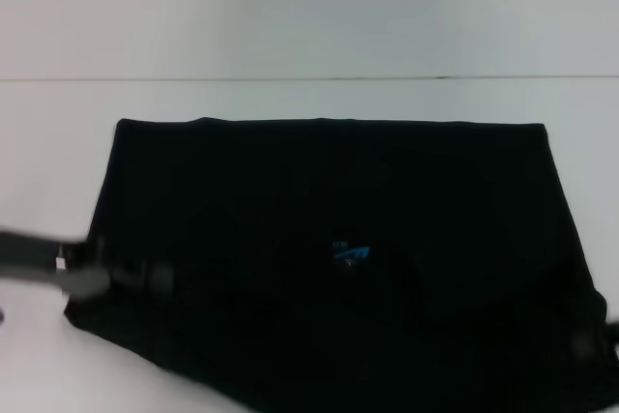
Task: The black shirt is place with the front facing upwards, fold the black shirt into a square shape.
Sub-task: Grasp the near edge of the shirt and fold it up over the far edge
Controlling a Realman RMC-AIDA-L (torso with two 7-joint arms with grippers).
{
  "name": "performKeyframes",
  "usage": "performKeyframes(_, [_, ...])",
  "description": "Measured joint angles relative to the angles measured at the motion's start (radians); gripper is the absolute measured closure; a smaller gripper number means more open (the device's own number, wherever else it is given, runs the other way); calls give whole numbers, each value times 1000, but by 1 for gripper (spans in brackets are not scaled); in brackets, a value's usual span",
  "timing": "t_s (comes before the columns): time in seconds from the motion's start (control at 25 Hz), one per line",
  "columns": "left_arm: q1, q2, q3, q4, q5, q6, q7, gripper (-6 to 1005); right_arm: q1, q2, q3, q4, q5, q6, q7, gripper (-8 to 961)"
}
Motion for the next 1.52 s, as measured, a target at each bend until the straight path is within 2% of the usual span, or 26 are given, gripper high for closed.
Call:
performKeyframes(0.12, [-22, 13, -76, -1, -1, -94, -55, 961, 9, -22, 113, 0, 39, 76, 79, 917])
performKeyframes(0.24, [-44, 17, -137, -3, -2, -211, -73, 960, 11, -34, 159, 5, 147, 176, 170, 917])
performKeyframes(0.4, [-67, 5, -185, -13, -14, -383, -68, 958, 11, -39, 164, 61, 300, 318, 217, 917])
performKeyframes(0.48, [-76, -12, -186, -23, -44, -471, -48, 957, 16, -35, 161, 106, 343, 395, 227, 917])
performKeyframes(0.64, [-79, -46, -183, -26, -109, -588, -14, 955, 31, -10, 152, 158, 381, 542, 220, 918])
performKeyframes(0.8, [-87, -67, -180, -28, -119, -669, 10, 954, 52, 15, 142, 160, 386, 603, 196, 918])
performKeyframes(1.28, [-124, -110, -180, -29, -187, -851, 148, 949, 122, 41, 129, 159, 405, 740, 128, 918])
performKeyframes(1.4, [-143, -129, -180, -35, -187, -920, 180, 947, 139, 64, 92, 160, 405, 827, 123, 918])
performKeyframes(1.52, [-167, -159, -181, -44, -187, -1024, 223, 946, 157, 102, 48, 157, 405, 951, 110, 917])
